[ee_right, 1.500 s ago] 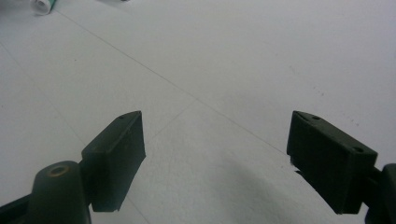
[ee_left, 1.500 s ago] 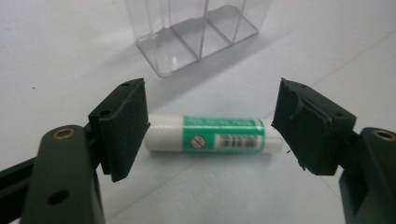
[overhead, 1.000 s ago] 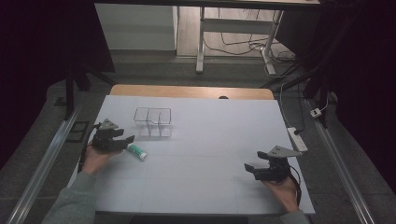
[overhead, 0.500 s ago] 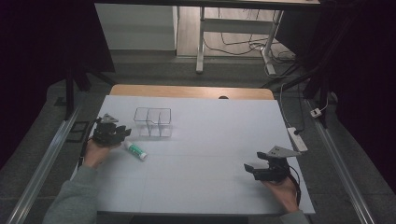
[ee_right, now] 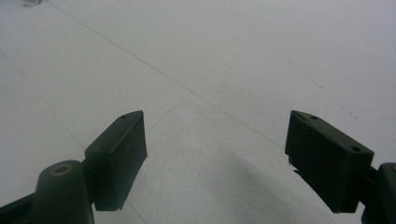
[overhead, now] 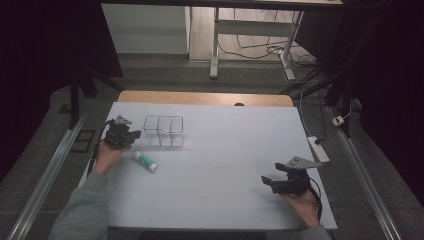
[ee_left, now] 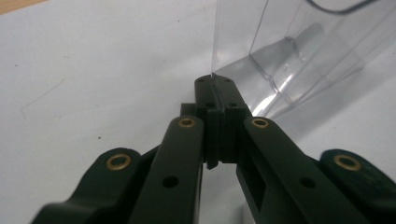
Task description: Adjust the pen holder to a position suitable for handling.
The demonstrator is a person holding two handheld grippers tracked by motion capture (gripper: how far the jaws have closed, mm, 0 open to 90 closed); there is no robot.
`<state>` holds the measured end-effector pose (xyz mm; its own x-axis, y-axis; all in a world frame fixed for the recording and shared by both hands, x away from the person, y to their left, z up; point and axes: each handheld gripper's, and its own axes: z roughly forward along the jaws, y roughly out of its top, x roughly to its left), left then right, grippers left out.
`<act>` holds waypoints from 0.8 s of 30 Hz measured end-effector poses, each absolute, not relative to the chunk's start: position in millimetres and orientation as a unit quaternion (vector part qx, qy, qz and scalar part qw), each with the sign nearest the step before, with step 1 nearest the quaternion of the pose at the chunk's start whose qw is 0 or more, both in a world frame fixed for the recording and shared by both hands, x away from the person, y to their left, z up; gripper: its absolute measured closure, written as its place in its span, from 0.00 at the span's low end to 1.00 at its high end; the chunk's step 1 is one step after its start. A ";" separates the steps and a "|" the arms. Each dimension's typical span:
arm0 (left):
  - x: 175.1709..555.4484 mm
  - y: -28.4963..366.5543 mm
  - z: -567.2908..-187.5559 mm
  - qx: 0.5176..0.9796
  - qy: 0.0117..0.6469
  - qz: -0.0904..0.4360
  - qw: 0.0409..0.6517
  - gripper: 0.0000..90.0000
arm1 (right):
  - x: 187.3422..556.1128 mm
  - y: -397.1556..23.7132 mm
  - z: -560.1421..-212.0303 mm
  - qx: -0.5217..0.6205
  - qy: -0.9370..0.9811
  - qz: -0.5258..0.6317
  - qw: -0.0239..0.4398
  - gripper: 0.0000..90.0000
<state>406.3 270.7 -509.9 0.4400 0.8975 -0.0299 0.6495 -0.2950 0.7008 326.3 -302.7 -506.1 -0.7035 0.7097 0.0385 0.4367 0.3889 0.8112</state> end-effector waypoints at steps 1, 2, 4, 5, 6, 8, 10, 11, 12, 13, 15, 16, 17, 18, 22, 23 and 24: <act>406.3 270.7 -509.9 0.782 0.494 0.189 0.329 0.99 | 326.3 -302.7 -506.1 0.350 0.818 0.428 0.160 0.23; 409.4 269.5 -511.1 0.782 0.495 0.184 0.331 0.99 | 326.3 -303.0 -506.0 0.350 0.817 0.429 0.158 0.23; 411.1 268.7 -511.7 0.784 0.493 0.184 0.330 0.99 | 326.2 -303.5 -505.8 0.351 0.817 0.429 0.158 0.23; 412.7 267.9 -511.9 0.785 0.492 0.184 0.329 0.99 | 326.4 -303.6 -505.9 0.351 0.816 0.432 0.157 0.23; 413.9 267.4 -511.9 0.785 0.492 0.183 0.329 0.99 | 326.8 -303.5 -506.0 0.351 0.815 0.433 0.157 0.23; 416.0 266.9 -511.4 0.784 0.493 0.182 0.332 0.99 | 327.0 -303.2 -506.0 0.350 0.816 0.432 0.159 0.23; 417.4 266.5 -511.4 0.783 0.493 0.183 0.334 0.99 | 326.8 -303.2 -506.0 0.351 0.816 0.431 0.160 0.23; 418.4 266.4 -512.5 0.785 0.491 0.181 0.333 0.99 | 326.5 -303.2 -506.0 0.351 0.816 0.430 0.160 0.23; 418.6 266.4 -513.1 0.785 0.491 0.179 0.333 0.99 | 326.6 -303.1 -506.0 0.351 0.816 0.430 0.160 0.23; 418.6 266.4 -513.1 0.785 0.491 0.179 0.333 0.99 | 326.7 -303.0 -506.1 0.351 0.817 0.430 0.160 0.23; 418.4 265.0 -513.6 0.785 0.489 0.178 0.335 0.99 | 327.0 -302.7 -506.8 0.349 0.817 0.430 0.159 0.23; 418.4 265.0 -513.6 0.785 0.489 0.178 0.335 0.99 | 327.0 -302.7 -506.8 0.349 0.817 0.430 0.159 0.23; 418.4 264.1 -513.4 0.787 0.487 0.179 0.335 0.99 | 327.0 -302.4 -507.1 0.349 0.817 0.431 0.158 0.23; 418.5 262.3 -513.6 0.788 0.485 0.179 0.335 0.99 | 327.0 -302.4 -507.1 0.349 0.817 0.431 0.158 0.23; 418.7 260.7 -514.3 0.790 0.482 0.178 0.335 0.99 | 326.9 -302.3 -507.1 0.349 0.817 0.431 0.157 0.23; 419.0 260.9 -514.7 0.790 0.482 0.176 0.337 0.99 | 326.8 -302.2 -507.1 0.349 0.817 0.431 0.157 0.23; 419.0 260.9 -514.7 0.790 0.482 0.176 0.337 0.99 | 326.8 -302.1 -507.1 0.348 0.818 0.430 0.157 0.23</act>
<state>419.0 260.9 -514.7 0.4734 0.8796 -0.0465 0.6427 -0.3089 0.7011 326.8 -302.1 -507.1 -0.7078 0.7052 0.0422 0.4342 0.3871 0.8134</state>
